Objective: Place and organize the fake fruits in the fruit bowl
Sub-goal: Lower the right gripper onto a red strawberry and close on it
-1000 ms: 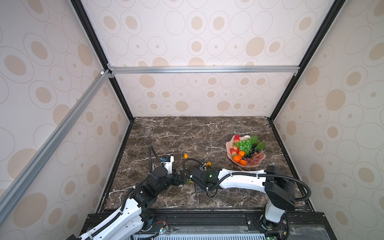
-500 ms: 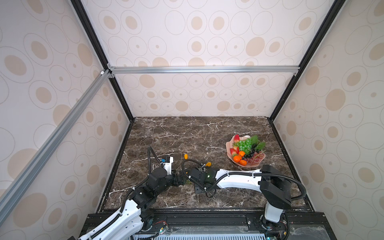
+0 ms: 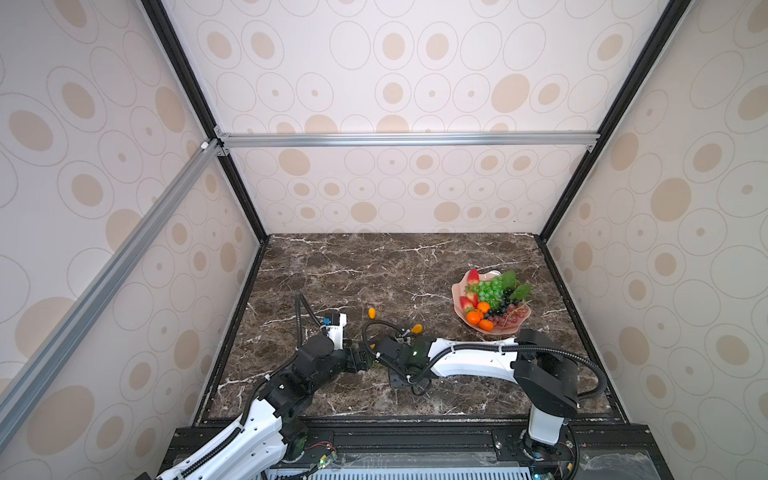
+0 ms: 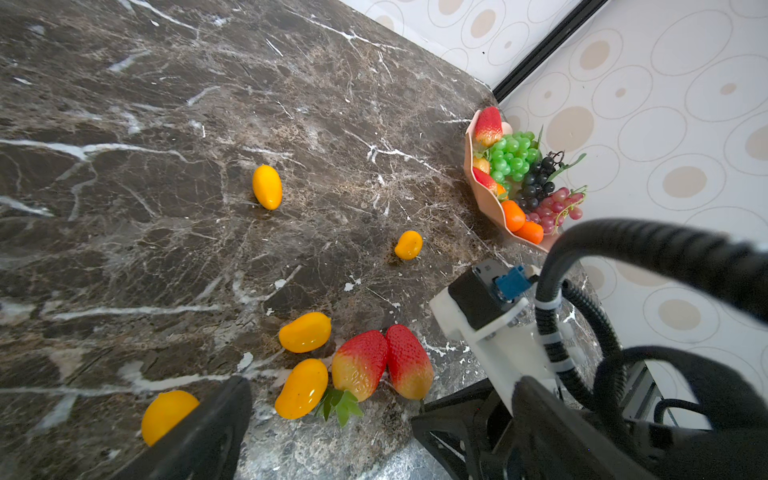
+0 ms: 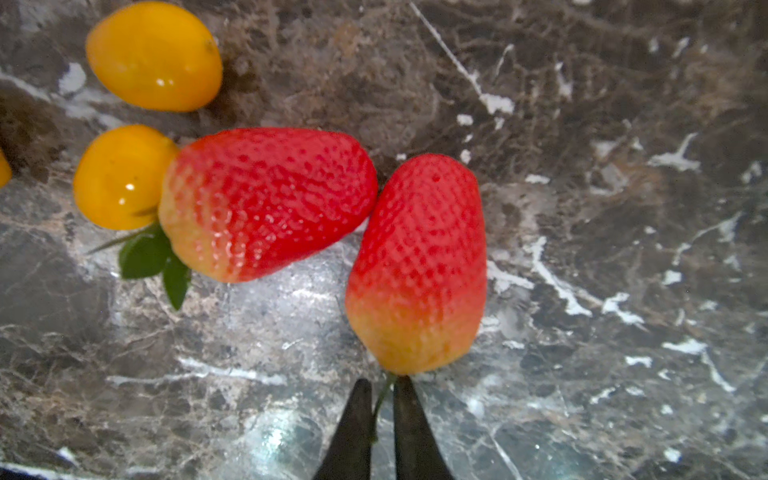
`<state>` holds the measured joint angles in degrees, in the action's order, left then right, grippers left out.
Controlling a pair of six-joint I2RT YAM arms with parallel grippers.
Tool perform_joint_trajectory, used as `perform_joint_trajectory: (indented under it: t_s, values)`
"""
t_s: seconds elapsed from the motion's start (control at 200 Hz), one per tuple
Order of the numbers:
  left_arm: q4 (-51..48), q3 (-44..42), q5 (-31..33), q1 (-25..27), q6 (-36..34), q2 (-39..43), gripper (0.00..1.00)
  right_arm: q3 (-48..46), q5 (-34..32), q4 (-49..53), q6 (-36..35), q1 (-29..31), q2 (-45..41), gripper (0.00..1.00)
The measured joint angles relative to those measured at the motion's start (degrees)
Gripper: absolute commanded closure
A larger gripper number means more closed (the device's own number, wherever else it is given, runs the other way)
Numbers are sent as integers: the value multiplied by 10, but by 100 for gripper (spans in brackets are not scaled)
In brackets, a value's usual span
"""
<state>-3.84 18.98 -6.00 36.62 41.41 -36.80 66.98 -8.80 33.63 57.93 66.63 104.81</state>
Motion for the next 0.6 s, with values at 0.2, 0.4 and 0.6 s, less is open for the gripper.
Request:
perform_joint_trajectory:
  t_s: [0.2,0.4,0.6]
  values:
    - [3,0,0,0,0,-2,1,0,0,0,-1,-2,0,94]
    - [15,0,0,0,0,-10,1,-5,-3,-4,0,-5,-3,96]
    - [46,0,-3,0,-1,-38,1,-68,-13,-36,3,-10,-66,100]
